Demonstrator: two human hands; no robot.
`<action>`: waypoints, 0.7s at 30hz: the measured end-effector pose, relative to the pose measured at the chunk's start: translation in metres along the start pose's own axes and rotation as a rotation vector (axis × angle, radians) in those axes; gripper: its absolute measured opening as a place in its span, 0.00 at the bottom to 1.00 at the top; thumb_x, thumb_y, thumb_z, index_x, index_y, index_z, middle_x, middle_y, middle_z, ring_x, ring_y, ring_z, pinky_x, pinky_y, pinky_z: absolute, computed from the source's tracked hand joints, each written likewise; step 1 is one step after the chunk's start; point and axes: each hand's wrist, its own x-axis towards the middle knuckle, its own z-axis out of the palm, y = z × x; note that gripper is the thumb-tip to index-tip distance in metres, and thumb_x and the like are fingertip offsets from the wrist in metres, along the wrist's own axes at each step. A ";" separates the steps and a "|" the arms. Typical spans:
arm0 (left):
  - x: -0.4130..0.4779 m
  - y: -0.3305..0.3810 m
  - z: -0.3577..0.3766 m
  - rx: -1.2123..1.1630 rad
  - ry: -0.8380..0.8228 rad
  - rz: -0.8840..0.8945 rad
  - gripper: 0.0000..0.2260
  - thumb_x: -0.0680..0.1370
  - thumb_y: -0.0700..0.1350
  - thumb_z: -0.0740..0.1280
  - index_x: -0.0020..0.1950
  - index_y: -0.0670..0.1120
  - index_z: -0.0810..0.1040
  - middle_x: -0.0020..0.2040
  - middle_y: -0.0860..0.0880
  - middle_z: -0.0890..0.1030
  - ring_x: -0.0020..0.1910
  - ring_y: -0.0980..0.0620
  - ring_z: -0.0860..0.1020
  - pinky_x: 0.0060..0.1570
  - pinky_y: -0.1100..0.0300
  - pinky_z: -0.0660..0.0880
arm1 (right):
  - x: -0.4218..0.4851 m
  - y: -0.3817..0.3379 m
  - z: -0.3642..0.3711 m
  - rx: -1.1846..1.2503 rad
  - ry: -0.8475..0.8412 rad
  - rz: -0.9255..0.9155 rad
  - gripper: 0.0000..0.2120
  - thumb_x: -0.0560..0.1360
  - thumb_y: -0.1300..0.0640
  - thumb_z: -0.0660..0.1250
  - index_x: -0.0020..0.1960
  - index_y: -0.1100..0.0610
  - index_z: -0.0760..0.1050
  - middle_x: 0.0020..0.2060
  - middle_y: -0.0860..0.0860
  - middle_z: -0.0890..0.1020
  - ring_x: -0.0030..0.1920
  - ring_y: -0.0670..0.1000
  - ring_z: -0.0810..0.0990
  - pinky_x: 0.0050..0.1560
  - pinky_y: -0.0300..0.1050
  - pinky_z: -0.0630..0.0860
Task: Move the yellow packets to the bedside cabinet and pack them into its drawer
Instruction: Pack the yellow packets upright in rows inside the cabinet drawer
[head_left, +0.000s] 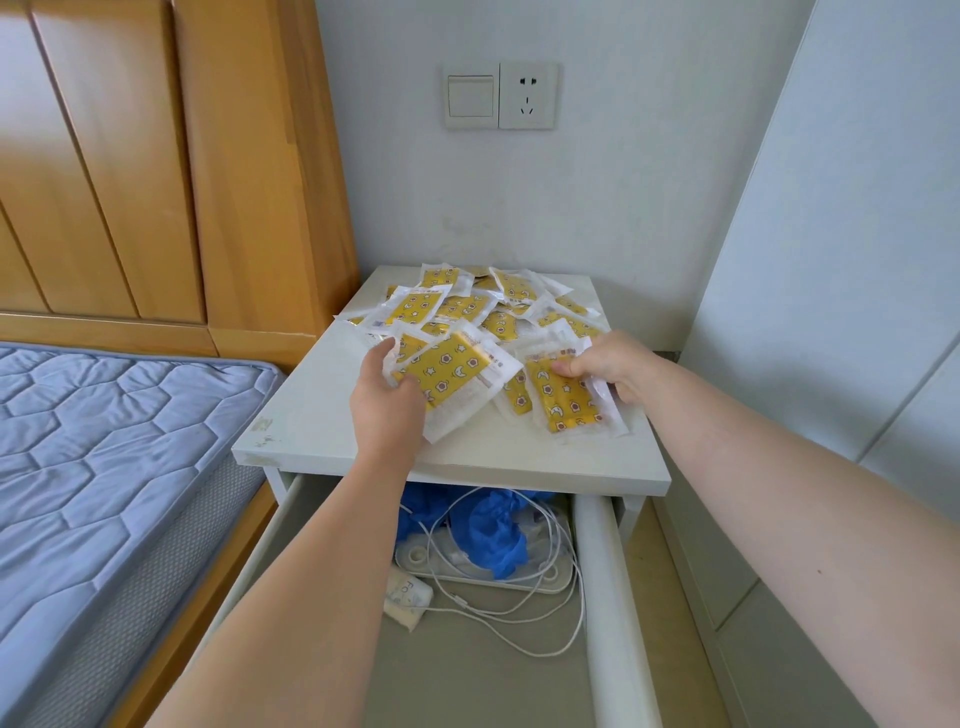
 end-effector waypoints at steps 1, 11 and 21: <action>0.001 -0.001 -0.001 -0.029 0.010 -0.003 0.23 0.81 0.37 0.57 0.73 0.55 0.66 0.67 0.52 0.70 0.49 0.57 0.75 0.36 0.69 0.69 | -0.003 0.002 0.000 0.110 -0.016 -0.005 0.25 0.66 0.61 0.78 0.61 0.63 0.76 0.58 0.57 0.80 0.56 0.57 0.80 0.59 0.53 0.76; -0.028 -0.012 -0.022 -0.345 -0.049 -0.214 0.24 0.81 0.38 0.60 0.75 0.51 0.62 0.69 0.48 0.71 0.60 0.49 0.76 0.57 0.55 0.76 | -0.063 0.019 -0.002 0.536 -0.065 -0.146 0.11 0.72 0.65 0.72 0.53 0.60 0.78 0.48 0.55 0.84 0.48 0.54 0.84 0.52 0.54 0.79; -0.079 -0.060 -0.109 -0.503 -0.177 -0.308 0.18 0.81 0.34 0.56 0.71 0.44 0.70 0.62 0.43 0.78 0.51 0.48 0.81 0.34 0.61 0.79 | -0.143 0.037 0.011 0.646 -0.242 -0.179 0.09 0.74 0.64 0.68 0.54 0.59 0.76 0.46 0.55 0.84 0.46 0.55 0.84 0.44 0.53 0.80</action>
